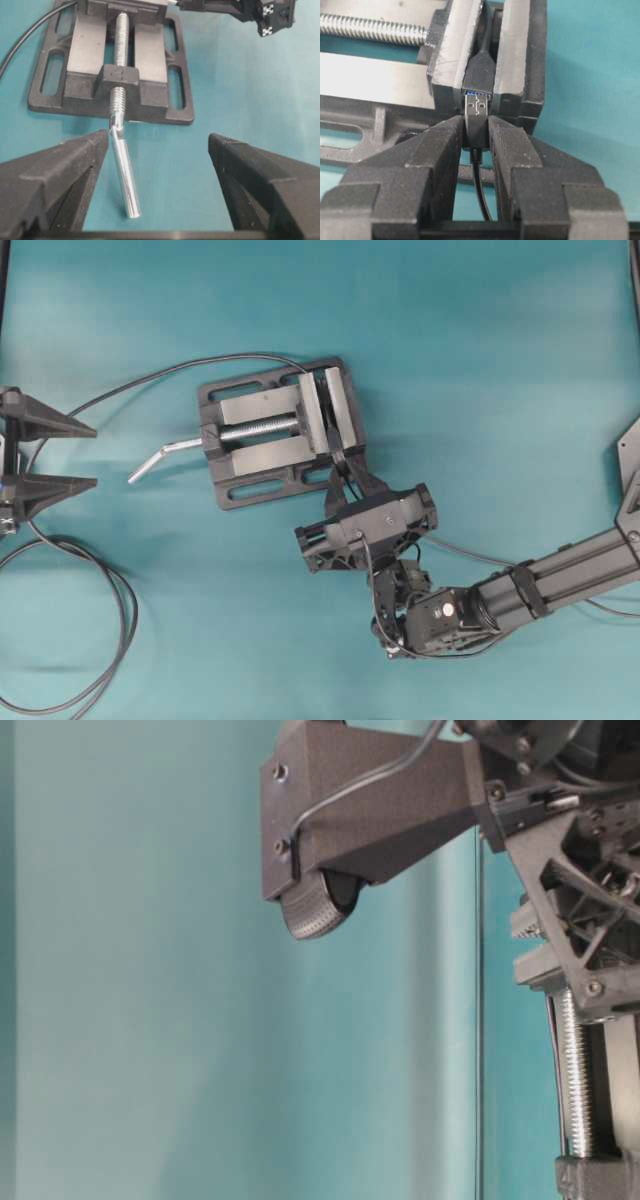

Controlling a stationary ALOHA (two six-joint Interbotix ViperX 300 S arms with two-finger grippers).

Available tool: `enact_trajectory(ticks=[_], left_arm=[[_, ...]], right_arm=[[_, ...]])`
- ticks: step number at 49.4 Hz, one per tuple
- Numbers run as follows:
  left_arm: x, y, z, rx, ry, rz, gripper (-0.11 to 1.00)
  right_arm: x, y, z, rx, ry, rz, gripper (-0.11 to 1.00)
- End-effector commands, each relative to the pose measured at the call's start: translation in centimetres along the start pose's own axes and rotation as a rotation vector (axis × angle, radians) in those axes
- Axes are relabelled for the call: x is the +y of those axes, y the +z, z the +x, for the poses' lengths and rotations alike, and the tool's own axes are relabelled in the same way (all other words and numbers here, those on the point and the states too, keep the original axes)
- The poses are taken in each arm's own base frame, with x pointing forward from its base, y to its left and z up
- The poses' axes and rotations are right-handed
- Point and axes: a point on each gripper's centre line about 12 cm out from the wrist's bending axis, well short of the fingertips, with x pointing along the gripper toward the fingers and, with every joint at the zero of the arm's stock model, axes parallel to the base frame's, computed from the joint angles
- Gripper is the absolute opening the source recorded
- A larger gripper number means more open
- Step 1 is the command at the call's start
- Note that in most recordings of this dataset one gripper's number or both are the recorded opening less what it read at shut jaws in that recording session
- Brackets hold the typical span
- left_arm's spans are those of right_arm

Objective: Insert the USB cable into the fixed female connector.

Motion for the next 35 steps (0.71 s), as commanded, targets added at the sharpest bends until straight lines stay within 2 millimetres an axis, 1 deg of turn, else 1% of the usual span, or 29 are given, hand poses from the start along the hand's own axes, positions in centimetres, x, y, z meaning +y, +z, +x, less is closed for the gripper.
enact_trajectory(ticks=[1,35], left_arm=[[-0.05,0.43,0.13,-0.007,0.002,-0.006,0.96],[-0.05,0.43,0.13,-0.007,0.002,-0.007,0.96]], right_arm=[[0.26,1.09,-0.18,0.003,0.003,0.032,0.22],[-0.07,1.21,0.62,0.015,-0.027,0.040,0.22]])
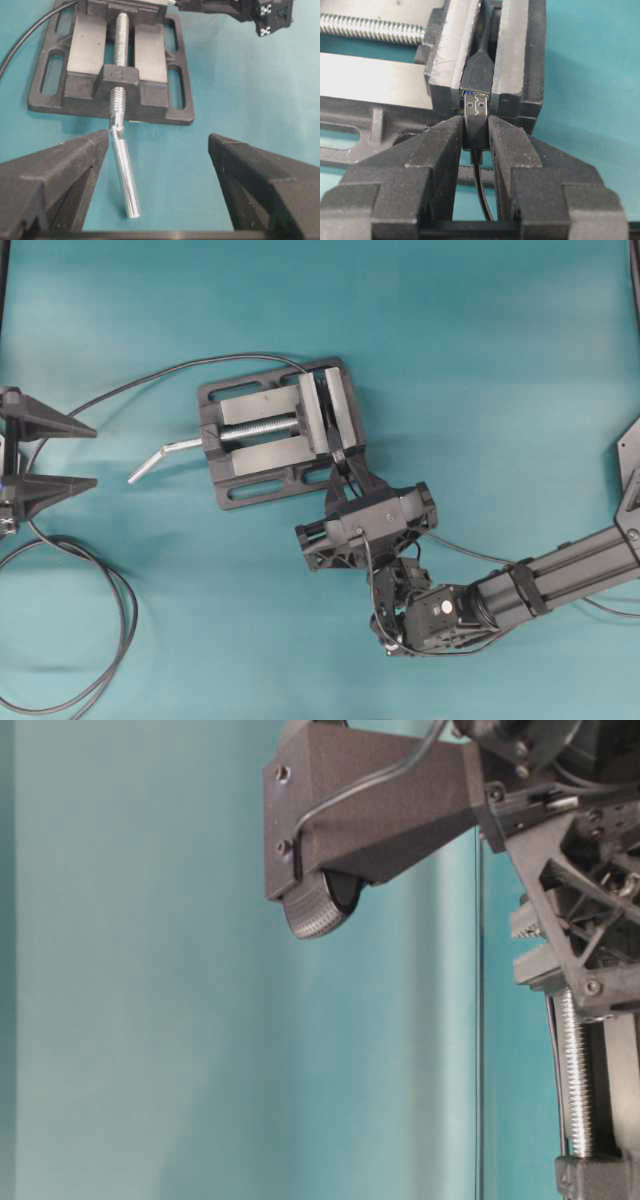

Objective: Insert the USB cable into the fixed female connector.

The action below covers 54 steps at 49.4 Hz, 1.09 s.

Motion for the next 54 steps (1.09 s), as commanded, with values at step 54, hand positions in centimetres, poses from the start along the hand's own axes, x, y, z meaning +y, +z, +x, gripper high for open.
enact_trajectory(ticks=[54], left_arm=[[-0.1,0.4,0.1,-0.005,0.001,-0.013,0.96]], right_arm=[[0.1,2.9,1.8,-0.011,-0.060,0.077,0.22]])
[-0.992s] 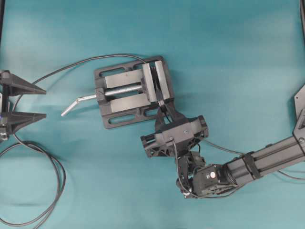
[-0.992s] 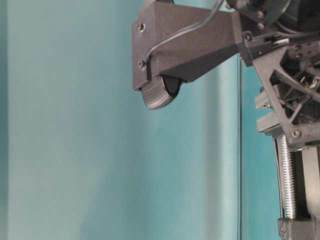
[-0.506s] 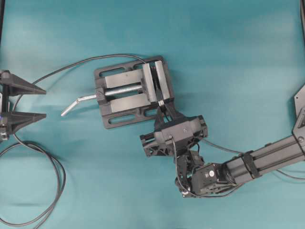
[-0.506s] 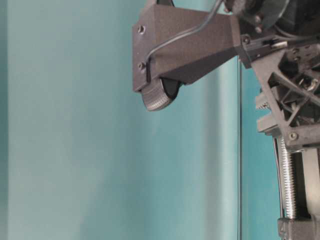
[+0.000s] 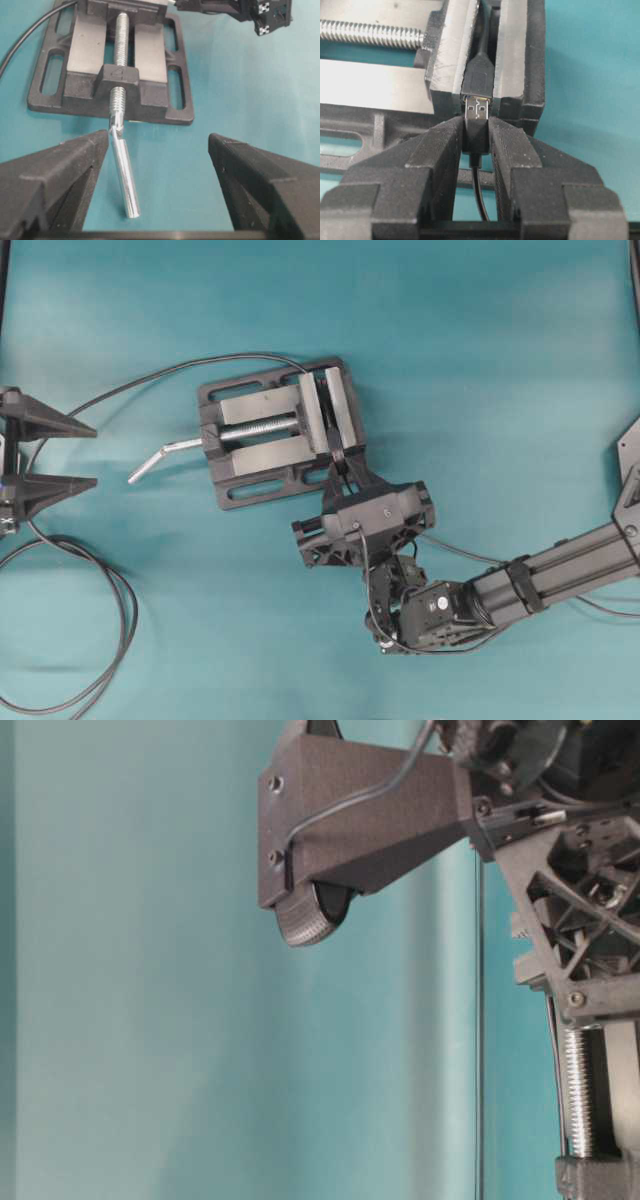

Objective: Insert the USB cable into the fixed female connector.

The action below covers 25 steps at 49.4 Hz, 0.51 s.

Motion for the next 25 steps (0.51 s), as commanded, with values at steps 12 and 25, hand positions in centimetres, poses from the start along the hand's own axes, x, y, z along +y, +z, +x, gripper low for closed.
enact_trajectory(ticks=[12,25], left_arm=[[-0.1,0.4,0.1,-0.005,0.001,-0.010,0.96],[-0.1,0.4,0.1,-0.006,0.000,-0.010,0.96]], right_arm=[[0.1,2.7,2.1,-0.025,-0.044,0.058,0.22],[0.0,3.3,3.0,-0.031,-0.058,0.068,0.22]])
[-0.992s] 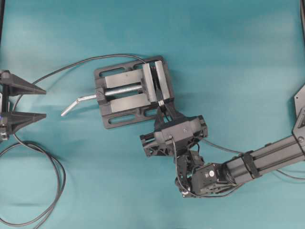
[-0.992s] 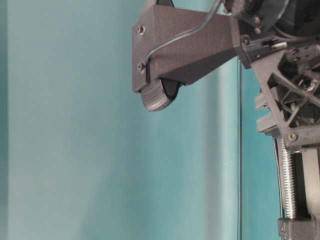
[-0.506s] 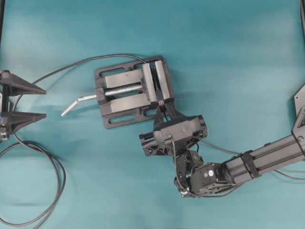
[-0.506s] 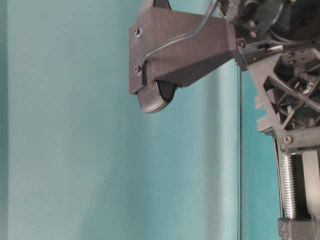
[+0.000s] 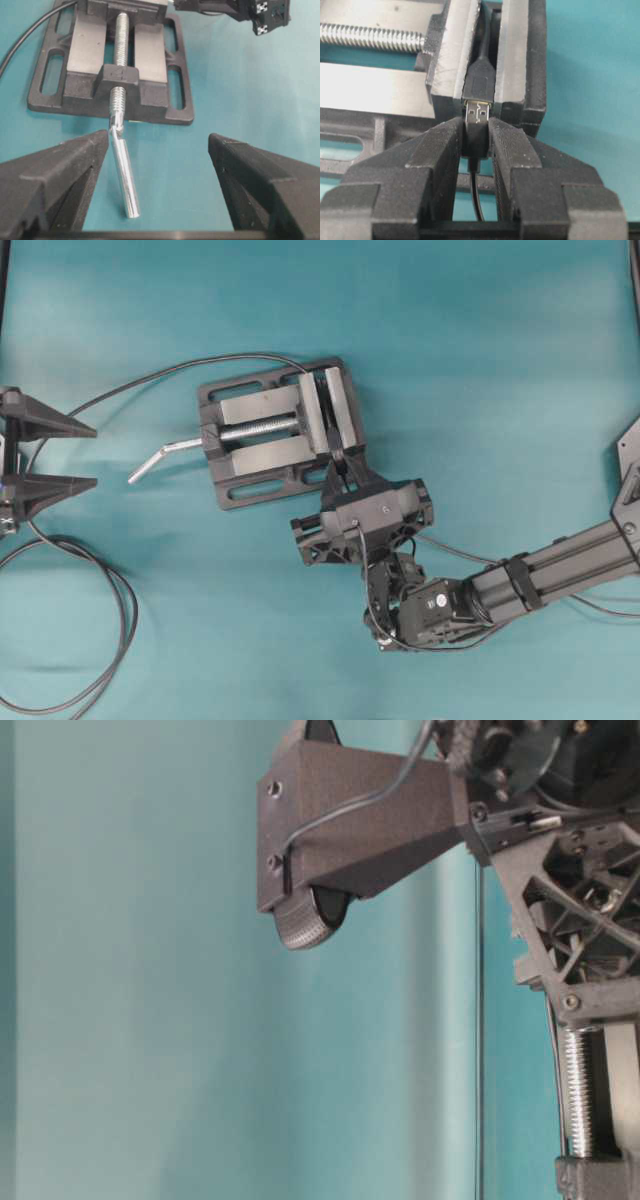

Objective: Insert the USB cable into the fixed female connector.

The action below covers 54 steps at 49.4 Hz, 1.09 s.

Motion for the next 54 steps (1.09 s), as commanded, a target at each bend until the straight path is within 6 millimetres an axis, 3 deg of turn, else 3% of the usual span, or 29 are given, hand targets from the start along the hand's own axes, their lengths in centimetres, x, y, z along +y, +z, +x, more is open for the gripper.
enact_trajectory(ticks=[1,30,54], left_arm=[[-0.1,0.4,0.1,-0.005,0.001,-0.010,0.96],[-0.1,0.4,0.1,-0.005,0.001,-0.011,0.96],[-0.1,0.4,0.1,-0.003,0.001,-0.011,0.96]], right_arm=[[0.0,3.2,2.5,-0.023,-0.053,0.070,0.22],[-0.5,4.2,4.8,-0.009,-0.082,0.070,0.20],[-0.2,3.0,3.7,0.019,-0.023,0.046,0.20]])
